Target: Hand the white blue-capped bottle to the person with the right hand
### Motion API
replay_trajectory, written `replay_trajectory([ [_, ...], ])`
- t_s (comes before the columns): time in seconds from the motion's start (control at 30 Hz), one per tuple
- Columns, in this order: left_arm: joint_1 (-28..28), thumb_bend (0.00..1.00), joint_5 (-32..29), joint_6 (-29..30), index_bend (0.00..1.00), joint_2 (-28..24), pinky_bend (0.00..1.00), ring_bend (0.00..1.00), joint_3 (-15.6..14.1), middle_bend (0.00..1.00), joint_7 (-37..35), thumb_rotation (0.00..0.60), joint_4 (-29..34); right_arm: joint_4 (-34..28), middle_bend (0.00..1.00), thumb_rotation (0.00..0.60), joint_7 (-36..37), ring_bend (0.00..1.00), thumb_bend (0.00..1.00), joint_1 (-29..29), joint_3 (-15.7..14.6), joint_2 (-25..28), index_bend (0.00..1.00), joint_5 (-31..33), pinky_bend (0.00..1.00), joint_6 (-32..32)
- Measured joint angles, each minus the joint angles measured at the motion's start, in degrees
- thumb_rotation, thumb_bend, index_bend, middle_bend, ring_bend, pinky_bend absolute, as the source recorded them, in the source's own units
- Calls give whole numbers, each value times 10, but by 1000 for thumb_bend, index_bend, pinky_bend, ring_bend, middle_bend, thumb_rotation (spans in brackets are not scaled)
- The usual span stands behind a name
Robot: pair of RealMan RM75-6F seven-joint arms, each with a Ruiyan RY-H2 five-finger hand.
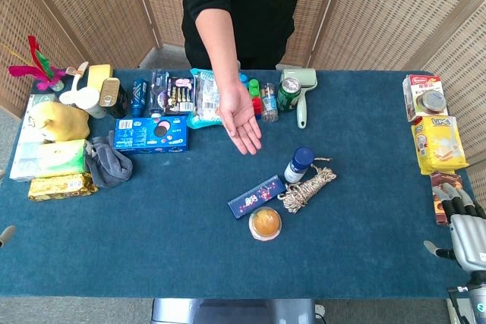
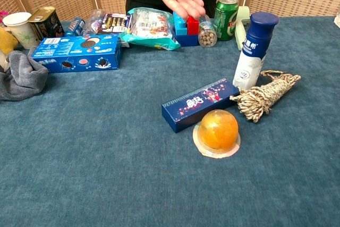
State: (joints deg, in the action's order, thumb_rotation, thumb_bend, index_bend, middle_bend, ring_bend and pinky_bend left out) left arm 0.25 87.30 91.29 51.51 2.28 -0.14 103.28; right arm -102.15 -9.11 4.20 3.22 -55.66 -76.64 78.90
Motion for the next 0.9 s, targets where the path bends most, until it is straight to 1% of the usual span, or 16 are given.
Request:
replay_trajectory([
  [0.23, 1, 199, 3, 1, 53, 1, 91, 75, -2, 56, 3, 600, 0, 8, 0, 600, 10, 51, 42, 3, 1, -3, 0, -1, 131, -6],
  [0.4, 0, 199, 5, 0, 53, 2, 91, 76, -2, 56, 6, 600, 1, 17, 0, 600, 52, 51, 24, 9, 3, -5, 0, -9, 121, -17],
  [0.5, -1, 199, 2, -4, 53, 3, 91, 76, -2, 56, 8, 600, 1, 30, 0, 600, 100, 52, 21, 17, 6, -10, 0, -20, 120, -27],
  [0.63, -2, 199, -4, -6, 54, 4, 91, 75, 0, 56, 12, 600, 3, 63, 12, 600, 182, 66, 21, 36, 10, -22, 0, -33, 120, -58],
  [0.8, -4, 199, -10, -8, 53, 5, 91, 76, 2, 56, 16, 600, 5, 118, 24, 600, 314, 79, 22, 78, 19, -51, 0, -52, 120, -111],
  [0.9, -7, 199, -19, -15, 53, 6, 91, 75, 5, 57, 21, 600, 5, 159, 25, 600, 394, 79, 22, 110, 29, -82, 0, -58, 120, -149],
])
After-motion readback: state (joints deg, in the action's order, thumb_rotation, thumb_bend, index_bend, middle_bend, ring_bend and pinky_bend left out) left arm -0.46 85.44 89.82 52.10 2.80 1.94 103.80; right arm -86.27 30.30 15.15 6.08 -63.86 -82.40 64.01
